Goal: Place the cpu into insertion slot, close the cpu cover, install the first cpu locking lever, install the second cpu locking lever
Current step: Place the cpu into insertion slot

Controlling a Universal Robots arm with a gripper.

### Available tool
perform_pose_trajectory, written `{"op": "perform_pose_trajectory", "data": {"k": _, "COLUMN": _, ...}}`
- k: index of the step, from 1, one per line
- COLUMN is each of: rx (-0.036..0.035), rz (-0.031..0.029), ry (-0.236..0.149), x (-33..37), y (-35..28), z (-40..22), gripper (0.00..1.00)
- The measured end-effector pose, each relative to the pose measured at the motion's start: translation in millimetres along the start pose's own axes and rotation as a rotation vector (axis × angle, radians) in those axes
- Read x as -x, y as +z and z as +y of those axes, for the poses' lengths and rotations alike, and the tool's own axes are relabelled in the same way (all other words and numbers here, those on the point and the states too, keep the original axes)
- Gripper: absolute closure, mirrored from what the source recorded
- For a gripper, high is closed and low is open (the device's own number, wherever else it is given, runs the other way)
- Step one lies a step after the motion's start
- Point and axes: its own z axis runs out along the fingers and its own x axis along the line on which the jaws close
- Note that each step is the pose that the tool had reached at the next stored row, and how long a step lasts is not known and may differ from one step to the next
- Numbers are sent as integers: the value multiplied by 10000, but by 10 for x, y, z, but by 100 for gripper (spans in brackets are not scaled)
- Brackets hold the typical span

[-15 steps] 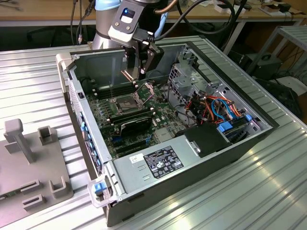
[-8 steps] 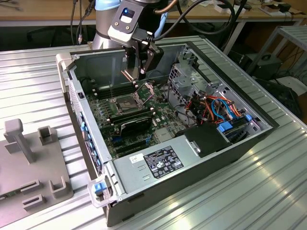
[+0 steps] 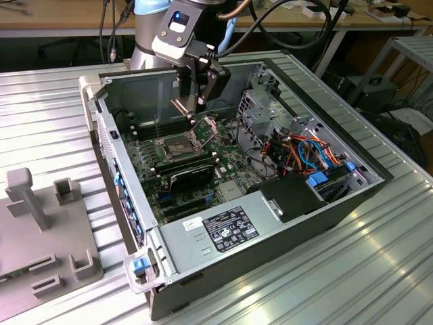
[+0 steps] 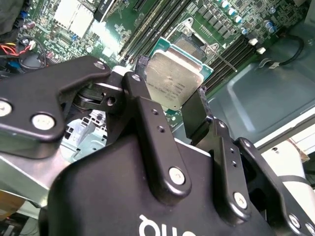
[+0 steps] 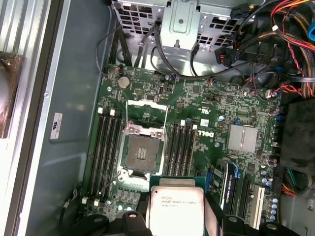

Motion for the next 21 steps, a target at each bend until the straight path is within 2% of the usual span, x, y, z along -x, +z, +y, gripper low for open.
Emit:
{"op": "perform_pose_trajectory", "data": {"k": 5, "rx": -14, "rz": -29, "ry": 614, "x": -2, "y": 20, "z": 12, "gripper": 47}}
{"op": "perform_pose_trajectory", "data": {"k": 10, "rx": -21, "rz": -39, "ry": 850, "x": -28, "y": 67, "z": 41, "gripper": 47}}
{"op": "perform_pose_trajectory", "data": {"k": 14, "rx": -38, "rz": -52, "ry": 1184, "x": -70, "y": 158, "z": 84, "gripper": 47}}
{"op": "perform_pose_trajectory", "data": {"k": 17, "rx": -42, "rz": -58, "ry": 1335, "x": -85, "y": 198, "z": 99, "gripper": 47}}
{"op": "perform_pose_trajectory", "data": {"k": 21, "rx": -46, "rz": -65, "ry": 1443, "x": -90, "y": 221, "z": 120, "gripper": 47}}
